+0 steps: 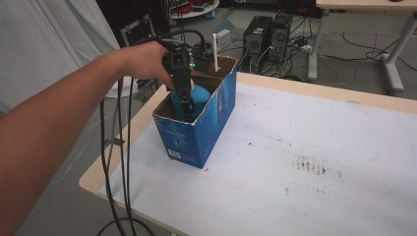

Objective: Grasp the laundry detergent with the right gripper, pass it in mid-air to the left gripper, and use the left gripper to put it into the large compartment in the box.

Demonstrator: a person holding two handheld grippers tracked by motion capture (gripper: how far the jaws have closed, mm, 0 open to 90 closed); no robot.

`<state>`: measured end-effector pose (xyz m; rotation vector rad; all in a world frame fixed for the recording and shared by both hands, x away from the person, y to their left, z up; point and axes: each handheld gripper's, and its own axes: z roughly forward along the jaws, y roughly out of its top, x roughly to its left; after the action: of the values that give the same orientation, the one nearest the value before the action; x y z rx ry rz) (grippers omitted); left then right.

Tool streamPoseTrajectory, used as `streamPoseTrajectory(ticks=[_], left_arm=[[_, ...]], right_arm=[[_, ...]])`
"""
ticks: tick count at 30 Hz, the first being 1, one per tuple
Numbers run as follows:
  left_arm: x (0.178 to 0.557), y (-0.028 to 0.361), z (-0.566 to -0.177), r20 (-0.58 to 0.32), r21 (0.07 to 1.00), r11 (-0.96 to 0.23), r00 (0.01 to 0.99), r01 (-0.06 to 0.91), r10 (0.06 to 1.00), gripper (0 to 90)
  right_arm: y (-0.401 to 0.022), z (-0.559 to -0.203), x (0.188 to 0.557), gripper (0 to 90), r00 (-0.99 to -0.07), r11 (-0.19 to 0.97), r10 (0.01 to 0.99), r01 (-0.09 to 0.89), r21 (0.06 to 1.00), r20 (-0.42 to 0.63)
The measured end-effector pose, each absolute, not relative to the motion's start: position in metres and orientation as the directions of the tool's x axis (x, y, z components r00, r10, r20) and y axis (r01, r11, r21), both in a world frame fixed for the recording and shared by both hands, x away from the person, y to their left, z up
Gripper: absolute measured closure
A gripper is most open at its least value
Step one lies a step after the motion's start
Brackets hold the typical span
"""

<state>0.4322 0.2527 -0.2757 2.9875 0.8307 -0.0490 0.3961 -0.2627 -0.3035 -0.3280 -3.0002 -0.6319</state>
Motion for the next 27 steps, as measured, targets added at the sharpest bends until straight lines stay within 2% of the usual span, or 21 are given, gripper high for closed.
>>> streamPoseTrajectory(ticks=[6, 21, 24, 27], left_arm=[[0.4324, 0.2528, -0.2815, -0.036, 0.012, -0.861, 0.861, 0.508, 0.507, 37.6], [0.4337, 0.2557, -0.284, -0.04, 0.04, -0.849, 0.849, 0.528, 0.526, 37.2], [0.4355, 0.256, -0.2835, -0.038, 0.036, -0.84, 0.841, 0.541, 0.54, 32.6], [0.4353, 0.2572, -0.2816, -0.037, 0.052, -0.838, 0.839, 0.544, 0.543, 32.5]], right_arm=[[-0.2627, -0.3057, 0.3963, 12.0, -0.975, 0.894, 0.195, 0.22, 0.391, 0.104], [-0.2628, -0.3061, 0.3943, 12.0, -0.974, 0.893, 0.201, 0.226, 0.39, 0.104], [-0.2625, -0.3058, 0.3942, 12.0, -0.975, 0.892, 0.2, 0.223, 0.393, 0.1], [-0.262, -0.3046, 0.3935, 12.0, -0.974, 0.89, 0.202, 0.225, 0.397, 0.099]])
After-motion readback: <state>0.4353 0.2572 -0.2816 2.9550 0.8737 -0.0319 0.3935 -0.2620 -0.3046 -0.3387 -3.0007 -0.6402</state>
